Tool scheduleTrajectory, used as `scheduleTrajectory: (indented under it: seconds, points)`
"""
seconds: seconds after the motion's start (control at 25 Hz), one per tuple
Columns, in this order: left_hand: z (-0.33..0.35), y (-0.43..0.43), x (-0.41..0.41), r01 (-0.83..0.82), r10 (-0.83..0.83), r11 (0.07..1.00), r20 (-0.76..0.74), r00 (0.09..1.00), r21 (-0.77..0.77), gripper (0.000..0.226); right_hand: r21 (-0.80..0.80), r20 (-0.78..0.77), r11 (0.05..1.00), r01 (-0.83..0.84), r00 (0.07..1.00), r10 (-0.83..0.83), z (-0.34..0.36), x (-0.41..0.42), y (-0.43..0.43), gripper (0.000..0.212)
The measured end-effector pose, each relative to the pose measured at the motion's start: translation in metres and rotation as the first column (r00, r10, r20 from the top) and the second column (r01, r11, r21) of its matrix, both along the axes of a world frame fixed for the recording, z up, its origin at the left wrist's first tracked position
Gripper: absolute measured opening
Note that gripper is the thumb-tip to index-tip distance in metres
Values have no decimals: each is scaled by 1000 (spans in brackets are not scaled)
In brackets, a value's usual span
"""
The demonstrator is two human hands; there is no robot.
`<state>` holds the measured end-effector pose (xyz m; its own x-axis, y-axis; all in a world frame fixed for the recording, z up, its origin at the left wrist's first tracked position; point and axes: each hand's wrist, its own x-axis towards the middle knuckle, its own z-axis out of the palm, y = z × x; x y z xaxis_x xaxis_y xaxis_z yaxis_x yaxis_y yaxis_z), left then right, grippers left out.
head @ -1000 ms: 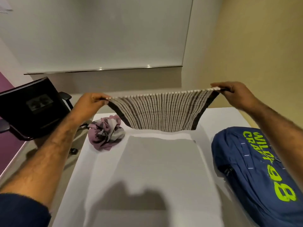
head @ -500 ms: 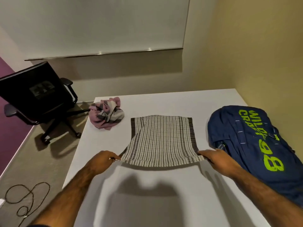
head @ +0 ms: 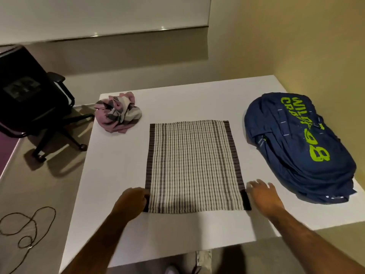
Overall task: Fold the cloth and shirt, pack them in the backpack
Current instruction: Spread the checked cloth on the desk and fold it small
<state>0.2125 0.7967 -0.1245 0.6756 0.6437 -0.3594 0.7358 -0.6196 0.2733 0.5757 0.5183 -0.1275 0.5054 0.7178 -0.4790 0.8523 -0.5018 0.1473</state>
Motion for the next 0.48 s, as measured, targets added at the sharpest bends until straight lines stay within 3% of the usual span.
scheduleTrajectory:
  seconds: [0.08,0.12,0.24,0.32,0.48]
  points:
    - [-21,-8,13,50,-84,991,296,952,121,25,198,-30,978,71,997,-67,-10,-34,13,46]
    - [-33,-13,24,94,-158,978,366,917,189,26,303,-69,949,89,995,-72,-19,-56,26,45]
    - [-69,-34,63,195,-272,950,338,901,244,41,471,-170,868,153,982,-81,-47,-129,88,52]
    - [-88,-39,79,193,-270,947,308,912,257,50,531,-167,840,108,986,-21,-64,-168,127,55]
    - [-129,-39,76,146,-183,949,111,977,280,75,504,-168,861,68,986,20,-96,-181,150,62]
